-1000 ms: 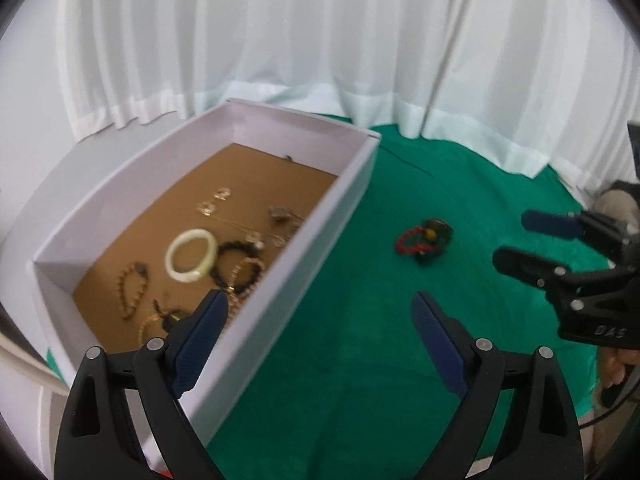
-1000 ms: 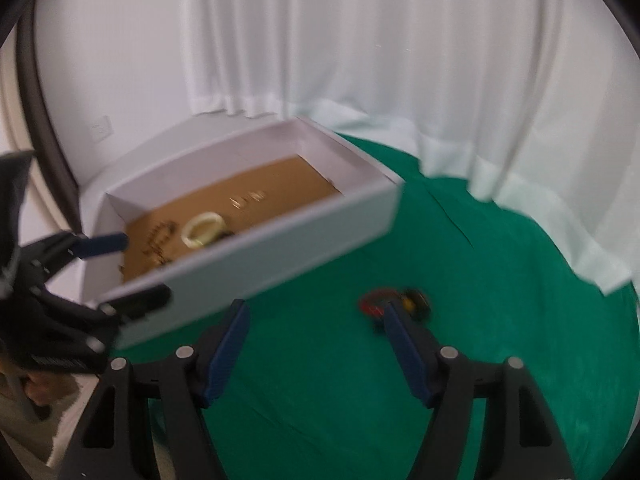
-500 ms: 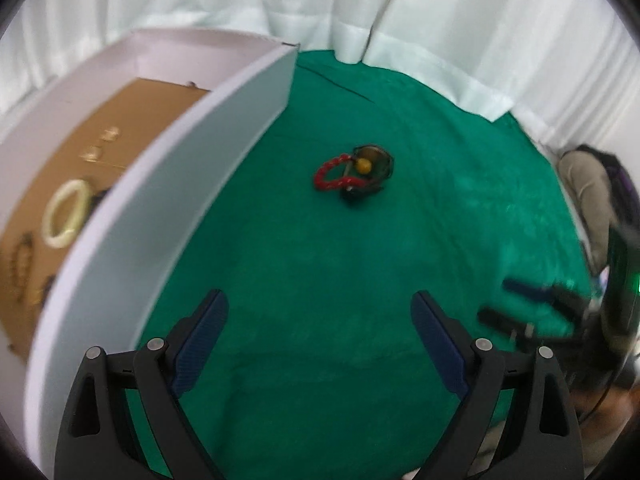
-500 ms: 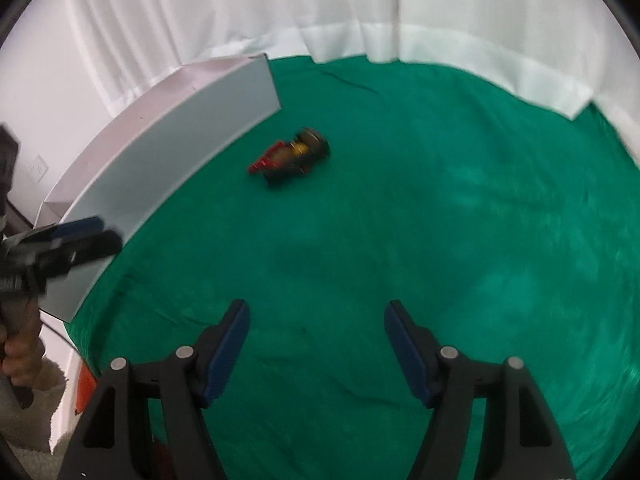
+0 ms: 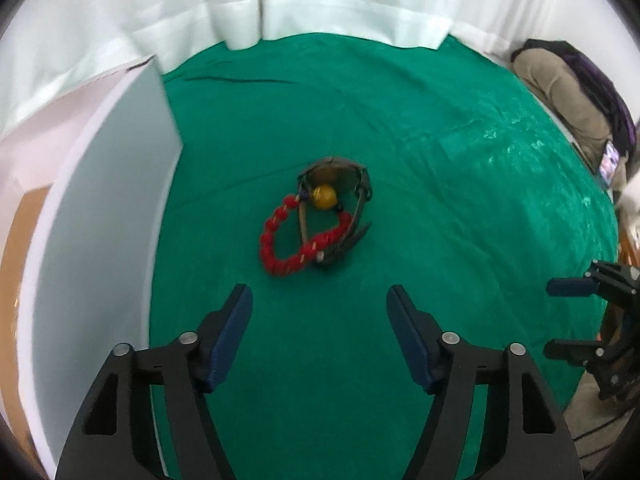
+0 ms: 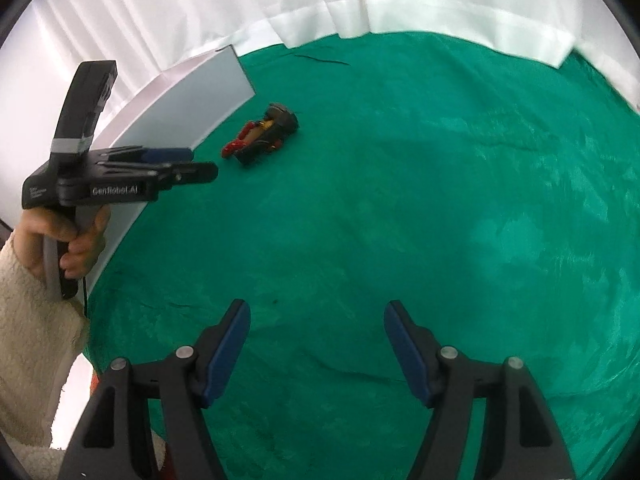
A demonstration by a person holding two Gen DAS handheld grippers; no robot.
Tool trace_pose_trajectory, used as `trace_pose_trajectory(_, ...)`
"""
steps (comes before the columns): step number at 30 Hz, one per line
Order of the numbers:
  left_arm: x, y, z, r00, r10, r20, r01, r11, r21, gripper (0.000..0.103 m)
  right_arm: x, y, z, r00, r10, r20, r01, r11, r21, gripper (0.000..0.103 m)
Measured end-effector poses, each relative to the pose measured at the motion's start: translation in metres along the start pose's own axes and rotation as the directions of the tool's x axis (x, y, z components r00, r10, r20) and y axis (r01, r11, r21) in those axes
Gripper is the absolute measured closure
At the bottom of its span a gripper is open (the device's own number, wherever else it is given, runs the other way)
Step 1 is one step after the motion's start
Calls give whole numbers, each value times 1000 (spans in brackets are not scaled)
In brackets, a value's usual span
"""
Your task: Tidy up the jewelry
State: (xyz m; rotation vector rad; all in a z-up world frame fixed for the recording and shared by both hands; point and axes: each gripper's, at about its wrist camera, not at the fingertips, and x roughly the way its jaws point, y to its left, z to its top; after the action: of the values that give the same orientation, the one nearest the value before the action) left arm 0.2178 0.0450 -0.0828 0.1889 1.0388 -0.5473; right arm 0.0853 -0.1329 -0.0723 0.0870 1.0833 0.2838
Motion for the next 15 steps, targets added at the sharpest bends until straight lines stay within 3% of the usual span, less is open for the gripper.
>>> trace_pose_trajectory(5, 19, -1, 10, 999, 25, -28, -22, 996, 90, 63, 2, -9, 0, 1000, 20, -12, -19, 999, 48, 32)
trace_pose_trajectory(15, 28, -5, 14, 997, 77, -18, -71, 972, 223, 64, -2, -21, -3, 999, 31, -6, -31, 997, 77, 32)
